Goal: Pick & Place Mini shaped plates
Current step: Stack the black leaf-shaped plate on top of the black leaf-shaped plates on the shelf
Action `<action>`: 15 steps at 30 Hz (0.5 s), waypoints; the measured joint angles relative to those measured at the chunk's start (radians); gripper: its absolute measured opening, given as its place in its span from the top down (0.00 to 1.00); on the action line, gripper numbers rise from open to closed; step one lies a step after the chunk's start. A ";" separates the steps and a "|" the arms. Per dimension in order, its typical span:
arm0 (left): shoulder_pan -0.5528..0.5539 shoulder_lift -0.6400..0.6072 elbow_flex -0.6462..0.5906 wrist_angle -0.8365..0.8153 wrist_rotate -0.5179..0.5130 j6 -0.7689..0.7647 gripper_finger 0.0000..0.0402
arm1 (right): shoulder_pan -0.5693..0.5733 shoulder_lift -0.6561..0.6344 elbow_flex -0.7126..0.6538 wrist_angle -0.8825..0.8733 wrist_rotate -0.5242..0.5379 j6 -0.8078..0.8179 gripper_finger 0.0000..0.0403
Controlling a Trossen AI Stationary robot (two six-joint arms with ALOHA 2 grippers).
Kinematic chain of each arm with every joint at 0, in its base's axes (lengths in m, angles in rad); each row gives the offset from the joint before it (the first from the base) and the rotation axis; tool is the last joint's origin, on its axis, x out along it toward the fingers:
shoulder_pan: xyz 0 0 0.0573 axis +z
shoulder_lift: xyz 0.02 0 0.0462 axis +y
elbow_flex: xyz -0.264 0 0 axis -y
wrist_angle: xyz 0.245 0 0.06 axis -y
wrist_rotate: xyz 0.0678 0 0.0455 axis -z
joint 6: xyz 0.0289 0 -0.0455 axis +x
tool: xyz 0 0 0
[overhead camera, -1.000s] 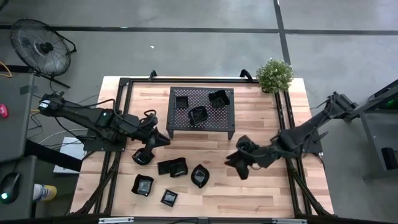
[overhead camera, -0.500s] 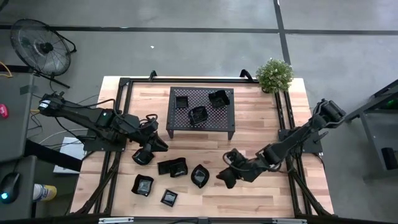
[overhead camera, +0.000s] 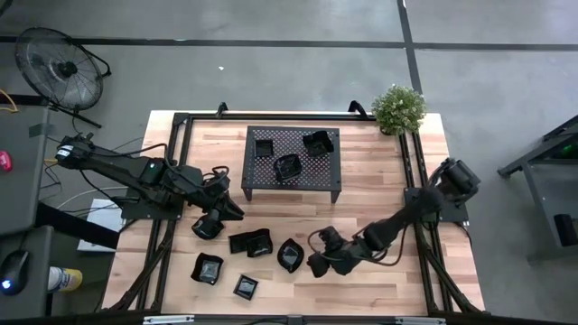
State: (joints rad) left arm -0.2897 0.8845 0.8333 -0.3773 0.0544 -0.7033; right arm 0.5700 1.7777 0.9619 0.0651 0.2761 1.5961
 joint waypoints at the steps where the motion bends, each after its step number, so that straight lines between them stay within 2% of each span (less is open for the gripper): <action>1: 0.000 0.000 0.000 0.000 0.000 0.000 0.79 | -0.005 0.016 0.000 0.017 0.002 -0.002 0.64; 6: 0.000 0.000 0.000 0.000 0.000 0.000 0.79 | -0.026 0.085 0.000 0.101 0.006 -0.004 0.64; 15: 0.000 0.000 0.000 0.001 -0.001 -0.008 0.79 | -0.044 0.107 0.000 0.104 0.057 0.001 0.64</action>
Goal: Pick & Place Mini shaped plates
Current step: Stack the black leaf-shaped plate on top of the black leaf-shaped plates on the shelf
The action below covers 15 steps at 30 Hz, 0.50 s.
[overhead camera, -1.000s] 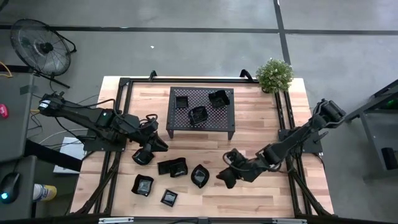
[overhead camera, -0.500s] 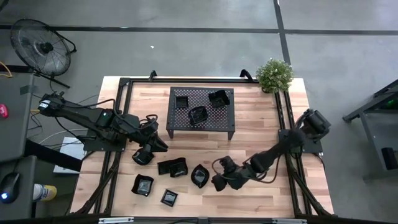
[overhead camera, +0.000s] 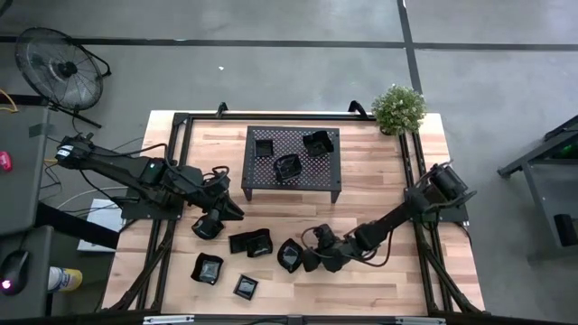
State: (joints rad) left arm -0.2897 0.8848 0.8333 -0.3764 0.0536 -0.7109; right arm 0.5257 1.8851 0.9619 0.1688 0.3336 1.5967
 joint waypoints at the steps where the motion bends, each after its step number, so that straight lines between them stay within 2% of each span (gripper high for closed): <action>1: 0.000 0.000 0.000 0.000 0.000 0.000 0.79 | -0.004 0.000 0.000 0.000 -0.001 0.000 0.64; 15: 0.000 0.000 0.000 0.008 -0.003 0.000 0.79 | -0.033 0.001 0.000 -0.056 -0.034 -0.007 0.64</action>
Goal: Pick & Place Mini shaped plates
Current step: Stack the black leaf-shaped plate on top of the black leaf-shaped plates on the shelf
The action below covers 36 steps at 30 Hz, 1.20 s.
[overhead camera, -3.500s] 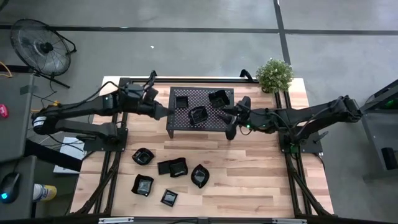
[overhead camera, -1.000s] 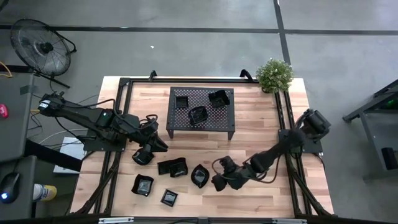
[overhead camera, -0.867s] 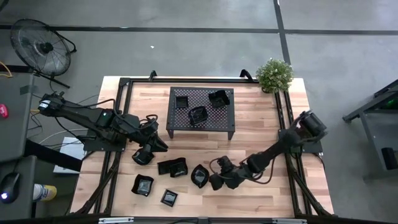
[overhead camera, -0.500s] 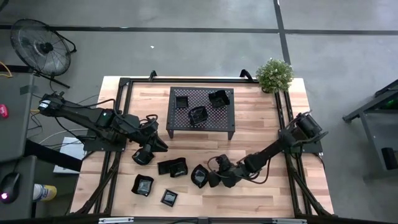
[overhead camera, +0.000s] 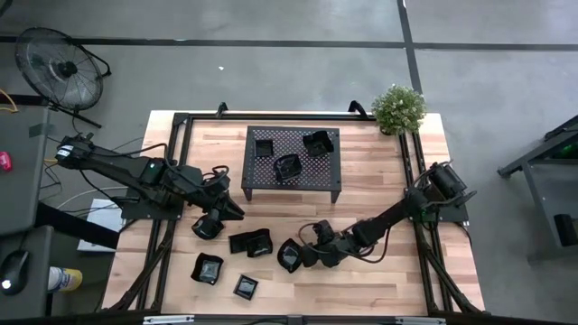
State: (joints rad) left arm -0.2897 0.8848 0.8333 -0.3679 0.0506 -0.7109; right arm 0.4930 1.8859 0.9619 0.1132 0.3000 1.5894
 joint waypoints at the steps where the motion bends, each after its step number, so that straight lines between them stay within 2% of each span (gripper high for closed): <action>1: 0.000 0.000 0.000 0.000 -0.001 0.000 0.79 | -0.001 0.004 0.000 0.004 0.000 0.000 0.64; 21: 0.001 0.000 0.000 -0.001 -0.006 0.003 0.79 | -0.004 0.059 0.000 0.094 -0.004 -0.001 0.64; 36: 0.001 0.000 0.000 -0.001 -0.006 0.003 0.79 | -0.004 0.059 0.000 0.088 -0.003 0.005 0.76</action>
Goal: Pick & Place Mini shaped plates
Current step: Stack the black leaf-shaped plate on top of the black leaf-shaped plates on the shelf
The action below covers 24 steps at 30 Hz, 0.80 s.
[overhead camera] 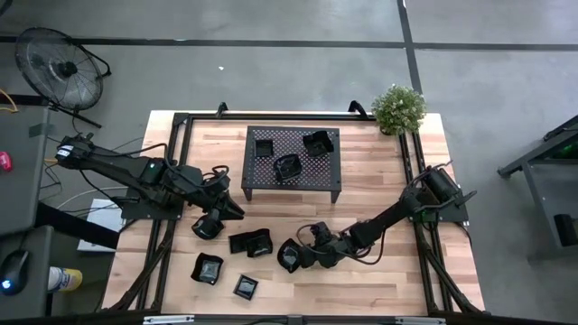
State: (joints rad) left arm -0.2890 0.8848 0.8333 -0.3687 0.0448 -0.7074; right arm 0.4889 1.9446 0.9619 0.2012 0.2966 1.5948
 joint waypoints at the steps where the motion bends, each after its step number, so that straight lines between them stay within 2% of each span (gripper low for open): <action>1: 0.000 0.000 0.000 0.000 0.000 0.000 0.79 | 0.000 0.000 0.000 0.000 0.000 0.000 0.77; 24: 0.000 0.000 0.000 0.008 0.000 -0.004 0.79 | 0.000 -0.002 0.000 0.000 -0.020 -0.006 0.99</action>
State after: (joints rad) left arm -0.2890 0.8848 0.8333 -0.3611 0.0452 -0.7113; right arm 0.4887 1.9429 0.9619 0.2016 0.2768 1.5889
